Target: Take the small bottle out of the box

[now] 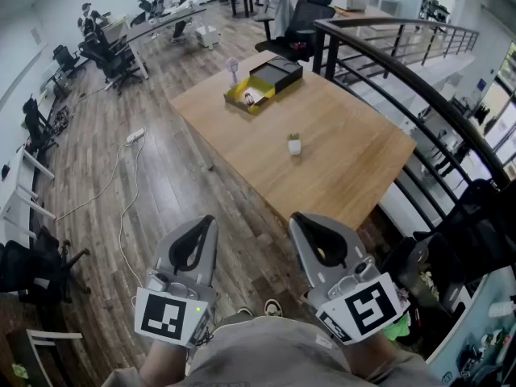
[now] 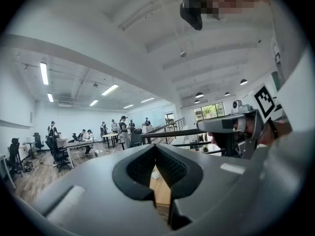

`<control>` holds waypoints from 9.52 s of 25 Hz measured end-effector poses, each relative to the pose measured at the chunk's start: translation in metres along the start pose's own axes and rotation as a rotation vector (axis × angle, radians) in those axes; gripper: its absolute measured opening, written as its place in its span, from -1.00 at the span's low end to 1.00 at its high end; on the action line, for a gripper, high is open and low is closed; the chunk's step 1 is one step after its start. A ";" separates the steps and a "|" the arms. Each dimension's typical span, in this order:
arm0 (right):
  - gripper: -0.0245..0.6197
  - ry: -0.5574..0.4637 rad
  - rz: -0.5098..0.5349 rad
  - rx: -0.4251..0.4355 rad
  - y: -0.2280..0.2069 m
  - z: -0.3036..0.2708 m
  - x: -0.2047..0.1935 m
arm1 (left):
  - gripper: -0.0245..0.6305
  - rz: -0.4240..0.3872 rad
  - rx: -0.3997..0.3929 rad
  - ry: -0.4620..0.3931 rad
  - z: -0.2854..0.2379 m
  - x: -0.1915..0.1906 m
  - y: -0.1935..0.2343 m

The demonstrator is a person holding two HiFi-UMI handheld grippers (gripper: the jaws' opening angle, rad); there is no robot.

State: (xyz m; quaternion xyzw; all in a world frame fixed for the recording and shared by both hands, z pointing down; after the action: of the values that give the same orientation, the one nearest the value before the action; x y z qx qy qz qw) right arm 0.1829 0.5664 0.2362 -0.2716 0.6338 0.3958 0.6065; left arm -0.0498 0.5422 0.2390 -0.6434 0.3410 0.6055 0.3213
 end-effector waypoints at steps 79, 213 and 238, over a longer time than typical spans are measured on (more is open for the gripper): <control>-0.25 0.195 -0.015 -0.066 -0.053 -0.546 -0.061 | -0.93 0.144 -0.049 0.016 -0.261 0.002 0.499; -0.23 0.487 -0.093 -1.334 -0.229 -0.617 -0.074 | -0.93 -0.069 -1.296 0.133 -0.755 0.020 0.429; -0.23 0.453 -0.060 -1.503 -0.165 -0.583 -0.045 | -0.92 -0.023 -1.436 0.127 -0.698 0.042 0.397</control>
State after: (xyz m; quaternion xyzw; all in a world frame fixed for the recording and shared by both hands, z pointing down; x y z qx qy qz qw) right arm 0.0009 -0.0130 0.2234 -0.7002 0.2968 0.6369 0.1263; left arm 0.0135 -0.2597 0.2394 -0.7333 -0.1297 0.6383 -0.1950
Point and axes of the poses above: the fingertips, and each gripper's own axes: z backward along the fingers, y to its left, x out of its top, the point moved 10 cm from there along z, backward along the fingers, and after that the axes turned 10 degrees about z, right-handed, at the moved point
